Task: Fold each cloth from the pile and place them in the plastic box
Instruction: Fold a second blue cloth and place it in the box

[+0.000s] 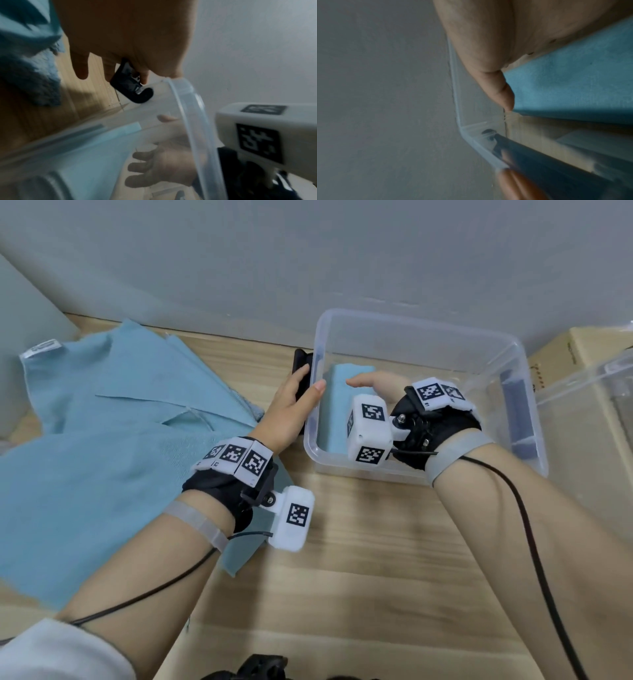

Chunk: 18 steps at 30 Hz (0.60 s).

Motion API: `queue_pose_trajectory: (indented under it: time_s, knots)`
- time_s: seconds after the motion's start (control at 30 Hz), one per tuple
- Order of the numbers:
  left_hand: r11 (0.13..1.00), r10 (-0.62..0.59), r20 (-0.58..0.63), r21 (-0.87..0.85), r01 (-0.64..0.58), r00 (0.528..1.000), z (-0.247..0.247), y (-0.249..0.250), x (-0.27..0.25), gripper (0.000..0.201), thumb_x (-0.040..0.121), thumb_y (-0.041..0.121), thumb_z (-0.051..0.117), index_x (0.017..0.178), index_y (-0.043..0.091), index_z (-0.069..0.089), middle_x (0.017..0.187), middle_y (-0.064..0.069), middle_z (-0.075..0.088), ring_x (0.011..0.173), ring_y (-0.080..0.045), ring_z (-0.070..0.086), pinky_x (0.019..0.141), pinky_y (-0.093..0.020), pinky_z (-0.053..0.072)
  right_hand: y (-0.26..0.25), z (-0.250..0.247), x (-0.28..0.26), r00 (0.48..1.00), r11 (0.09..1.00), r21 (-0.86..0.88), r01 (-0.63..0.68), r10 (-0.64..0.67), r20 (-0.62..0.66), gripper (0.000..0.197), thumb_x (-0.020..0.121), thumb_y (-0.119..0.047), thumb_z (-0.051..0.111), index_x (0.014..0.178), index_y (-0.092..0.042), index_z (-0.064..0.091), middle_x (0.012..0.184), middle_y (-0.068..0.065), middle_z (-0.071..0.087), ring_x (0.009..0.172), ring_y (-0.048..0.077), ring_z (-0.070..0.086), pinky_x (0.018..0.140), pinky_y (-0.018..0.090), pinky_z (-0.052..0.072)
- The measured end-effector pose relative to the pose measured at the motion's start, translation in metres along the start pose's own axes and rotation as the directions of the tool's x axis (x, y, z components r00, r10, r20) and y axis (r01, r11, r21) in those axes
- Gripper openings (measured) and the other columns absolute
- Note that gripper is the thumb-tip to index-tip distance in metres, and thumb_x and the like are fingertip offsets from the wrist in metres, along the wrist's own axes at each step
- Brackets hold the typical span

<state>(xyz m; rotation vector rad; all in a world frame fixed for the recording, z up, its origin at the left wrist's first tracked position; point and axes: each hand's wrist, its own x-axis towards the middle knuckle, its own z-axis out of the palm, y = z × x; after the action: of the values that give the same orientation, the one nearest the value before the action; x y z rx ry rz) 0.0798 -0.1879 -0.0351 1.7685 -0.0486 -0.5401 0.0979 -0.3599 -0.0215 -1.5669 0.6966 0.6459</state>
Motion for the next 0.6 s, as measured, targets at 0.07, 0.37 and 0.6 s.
queue_pose_trajectory:
  time_s: [0.07,0.37,0.6]
  knots:
    - [1.0,-0.008,-0.01,0.018,0.009,1.0,-0.001,0.005,-0.004,0.08,0.077,0.064,0.049,0.144,0.027,0.026,0.151,0.003,0.031,0.137,-0.015,0.032,0.116,-0.041,0.023,-0.003,0.008,-0.027,0.992,0.978,0.177,0.108,-0.094,-0.087,0.123,0.049,-0.039,0.085,0.147,-0.03,0.011,0.155,0.003,0.018,0.141,0.025,0.025,0.112,0.047,0.029]
    - [0.989,0.15,-0.144,0.039,-0.145,0.978,-0.046,0.008,-0.085,0.033,0.087,0.011,0.057,0.114,0.03,0.058,0.12,-0.011,0.06,0.104,-0.017,0.058,0.089,-0.025,0.044,0.03,0.049,-0.132,0.794,0.793,0.073,0.605,-0.595,-0.122,0.059,0.076,0.004,0.067,0.126,-0.018,0.046,0.097,0.004,0.062,0.071,0.004,0.063,0.071,0.017,0.051]
    - [0.926,0.109,-0.153,0.376,-0.044,0.982,-0.089,-0.061,-0.153,0.028,0.08,0.001,0.06,0.096,0.023,0.065,0.095,0.002,0.064,0.072,0.005,0.056,0.072,-0.006,0.039,0.093,0.107,-0.118,0.889,0.885,-0.087,0.458,-0.457,0.033,0.022,0.08,0.005,0.061,0.096,-0.01,0.061,0.067,0.0,0.058,0.05,-0.002,0.057,0.059,0.013,0.045]
